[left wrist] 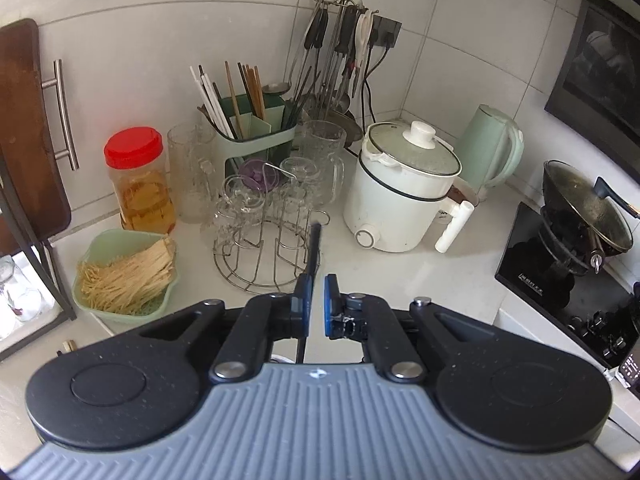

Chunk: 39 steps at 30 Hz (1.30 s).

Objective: Organize utensils
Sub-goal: 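Lower the chopstick into the mug and open the left gripper, then move the left gripper back over the remaining chopsticks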

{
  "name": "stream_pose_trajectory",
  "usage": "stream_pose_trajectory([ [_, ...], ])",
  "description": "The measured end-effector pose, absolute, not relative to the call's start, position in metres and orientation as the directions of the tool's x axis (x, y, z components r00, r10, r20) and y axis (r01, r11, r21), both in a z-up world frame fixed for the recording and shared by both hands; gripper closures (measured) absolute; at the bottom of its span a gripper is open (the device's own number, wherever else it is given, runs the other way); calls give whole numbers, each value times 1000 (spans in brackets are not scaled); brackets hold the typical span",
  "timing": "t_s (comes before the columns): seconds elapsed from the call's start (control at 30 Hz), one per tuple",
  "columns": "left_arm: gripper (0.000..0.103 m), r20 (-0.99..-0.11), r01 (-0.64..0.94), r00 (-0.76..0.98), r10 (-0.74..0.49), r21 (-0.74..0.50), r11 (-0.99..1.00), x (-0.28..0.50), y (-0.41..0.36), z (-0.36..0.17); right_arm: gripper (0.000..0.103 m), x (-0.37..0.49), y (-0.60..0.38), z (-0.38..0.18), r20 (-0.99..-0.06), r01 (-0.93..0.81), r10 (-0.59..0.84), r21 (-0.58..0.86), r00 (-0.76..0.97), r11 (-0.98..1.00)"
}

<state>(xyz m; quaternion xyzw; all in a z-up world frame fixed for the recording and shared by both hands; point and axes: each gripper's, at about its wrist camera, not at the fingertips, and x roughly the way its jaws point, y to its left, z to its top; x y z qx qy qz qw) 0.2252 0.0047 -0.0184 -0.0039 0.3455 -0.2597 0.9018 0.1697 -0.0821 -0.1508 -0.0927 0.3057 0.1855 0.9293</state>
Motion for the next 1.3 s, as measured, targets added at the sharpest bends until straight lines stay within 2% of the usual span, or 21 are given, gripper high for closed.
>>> stream_pose_trajectory([
  [0.2, 96, -625, 429, 636, -453, -202, 881, 226, 12, -14, 12, 169, -83, -151, -600, -407, 295, -57, 744, 912],
  [0.37, 86, -614, 390, 656, -439, -221, 894, 224, 27, -8, 12, 170, -83, -152, -596, -407, 297, -57, 746, 911],
  [0.57, 80, -595, 333, 697, -400, -226, 916, 222, 49, 2, 12, 170, -83, -151, -594, -402, 292, -57, 750, 914],
  [1.0, 75, -585, 137, 770, -256, -240, 961, 210, 119, 0, 12, 172, -80, -150, -595, -376, 273, -54, 756, 925],
  [1.3, 70, -655, 47, 737, -164, -193, 980, 207, 141, -32, 12, 173, -79, -151, -592, -365, 264, -55, 762, 930],
])
